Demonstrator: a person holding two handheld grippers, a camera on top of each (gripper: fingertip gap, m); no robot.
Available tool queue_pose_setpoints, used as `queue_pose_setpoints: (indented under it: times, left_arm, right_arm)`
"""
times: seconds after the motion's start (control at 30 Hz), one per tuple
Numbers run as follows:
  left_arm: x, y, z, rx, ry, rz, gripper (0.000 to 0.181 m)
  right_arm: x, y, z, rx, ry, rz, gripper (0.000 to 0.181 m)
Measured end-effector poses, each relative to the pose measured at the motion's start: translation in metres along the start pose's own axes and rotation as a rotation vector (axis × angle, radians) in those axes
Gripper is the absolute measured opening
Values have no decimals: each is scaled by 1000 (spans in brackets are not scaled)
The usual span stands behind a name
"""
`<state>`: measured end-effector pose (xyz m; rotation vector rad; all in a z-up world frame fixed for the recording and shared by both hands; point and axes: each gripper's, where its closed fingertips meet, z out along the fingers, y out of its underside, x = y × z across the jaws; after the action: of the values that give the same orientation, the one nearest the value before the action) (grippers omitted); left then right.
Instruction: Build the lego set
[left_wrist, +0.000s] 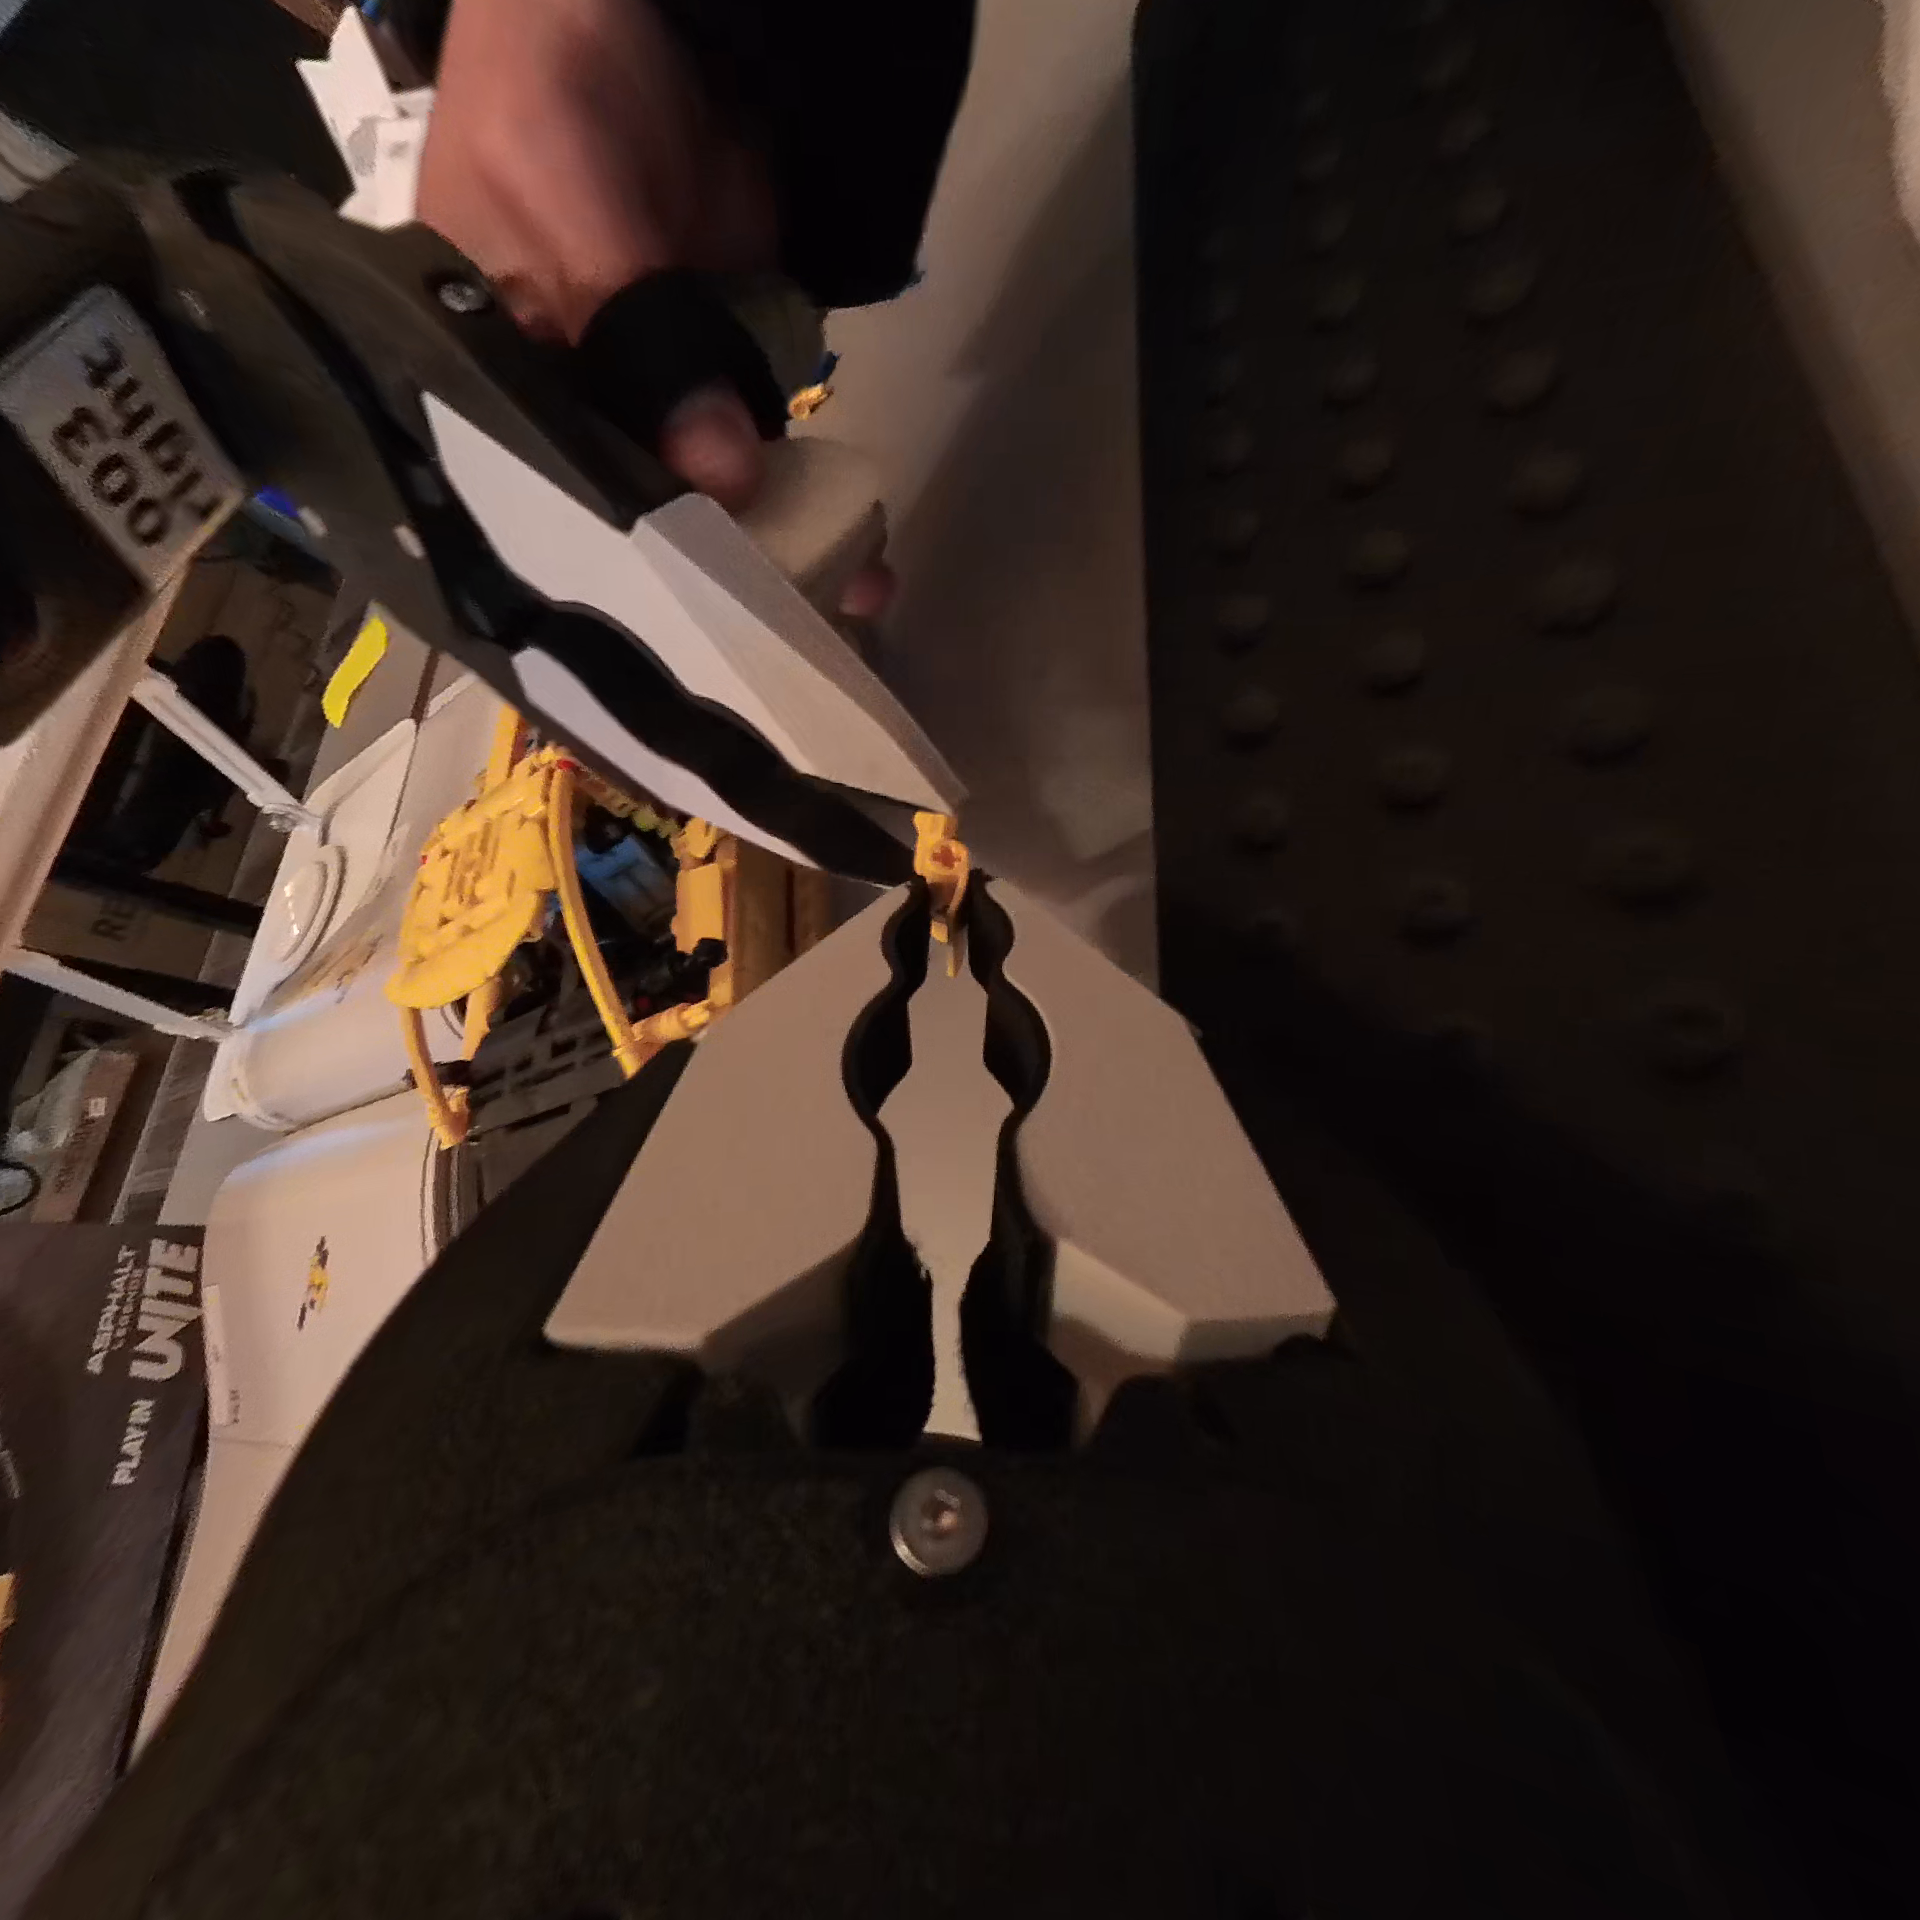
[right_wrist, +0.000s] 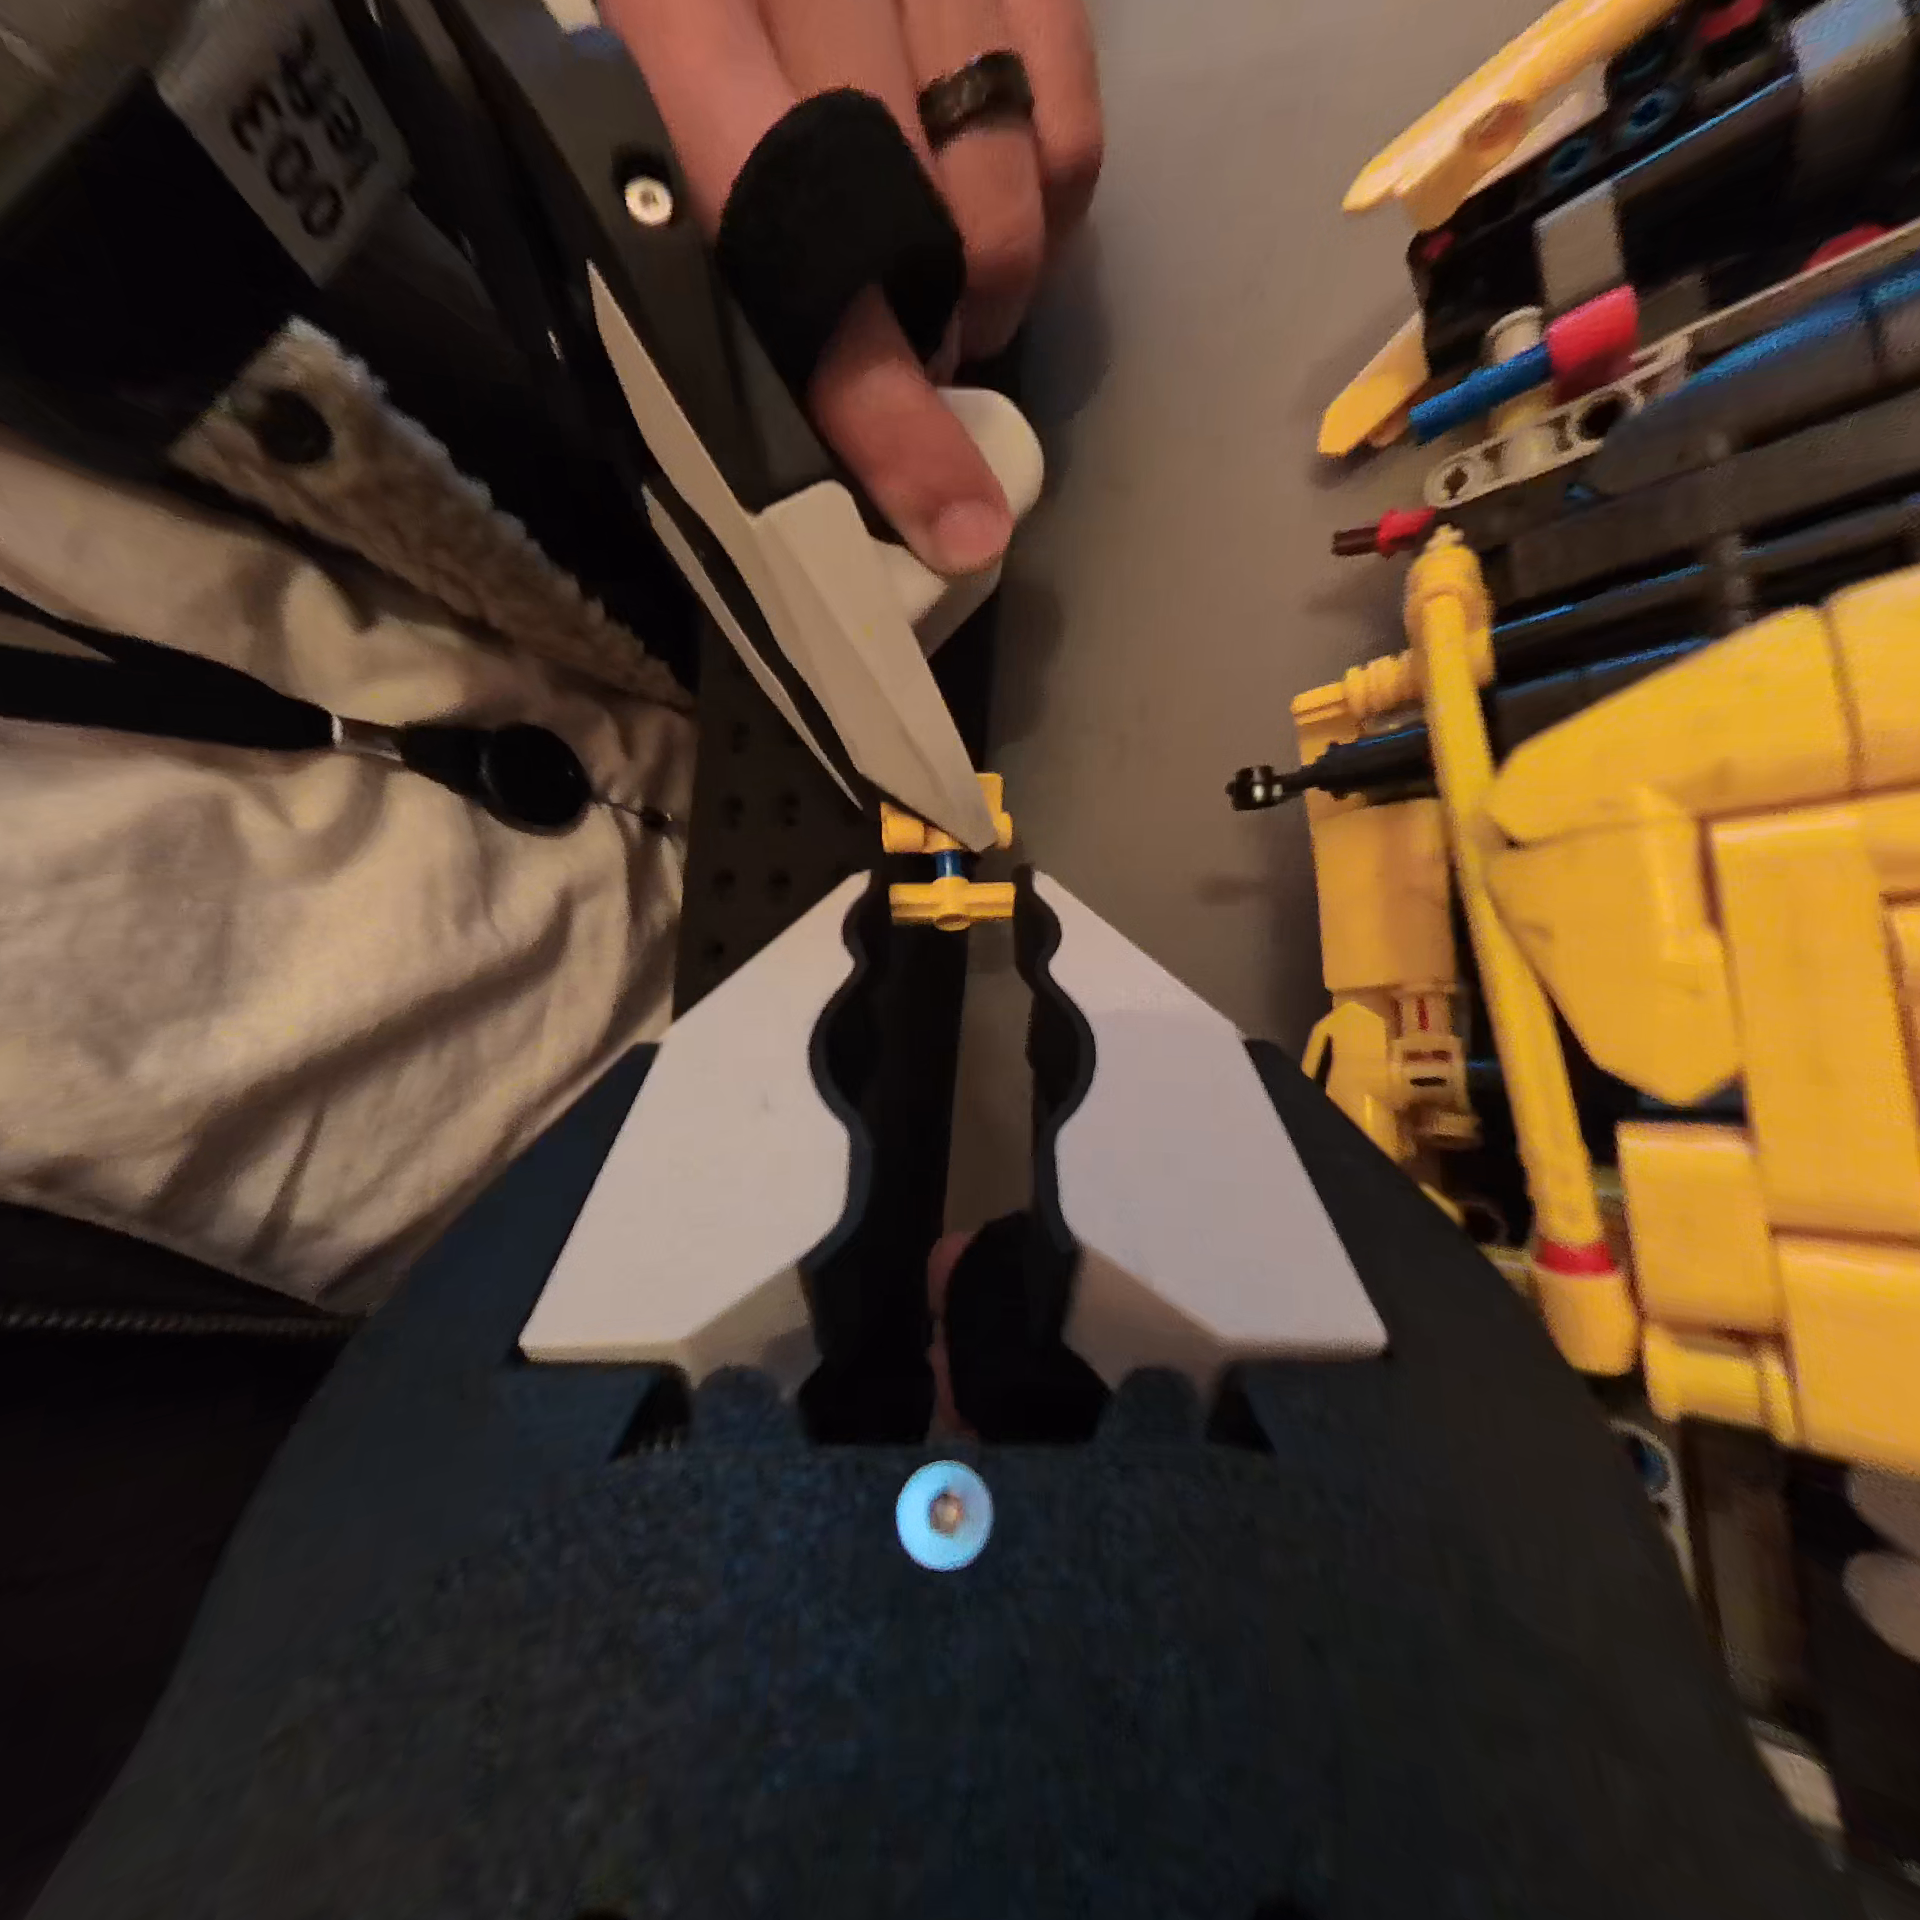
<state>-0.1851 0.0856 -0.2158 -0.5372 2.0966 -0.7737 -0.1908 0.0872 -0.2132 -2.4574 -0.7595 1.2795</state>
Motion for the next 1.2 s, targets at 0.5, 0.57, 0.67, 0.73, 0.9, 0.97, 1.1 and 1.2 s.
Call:
queue_pose_setpoints:
  times: [0.5,0.57,0.67,0.73,0.9,0.97,1.1,1.2]
  left_arm:
    - [-34,-12,-19,122,-118,-199,7]
    - [-36,-14,-22,144,-117,-227,7]
    - [-37,-12,-22,134,-126,-227,7]
    - [-42,-4,-24,107,-146,-242,7]
    - [-55,13,-30,79,-174,-388,7]
    - [-54,11,-29,98,-159,-404,7]
    - [-50,15,-25,64,-149,-389,7]
    - [-48,17,-23,51,-135,-389,7]
  right_arm:
    - [-11,-34,-28,379,-35,41,29]
    - [-9,-32,-29,384,-29,43,29]
    - [-4,-28,-35,404,9,37,27]
    - [12,-12,-37,321,137,7,28]
    - [21,15,-27,190,371,-191,32]
    - [28,23,-25,174,480,-244,32]
    - [38,31,-42,249,683,-246,27]
    - [52,49,-49,222,780,-116,33]
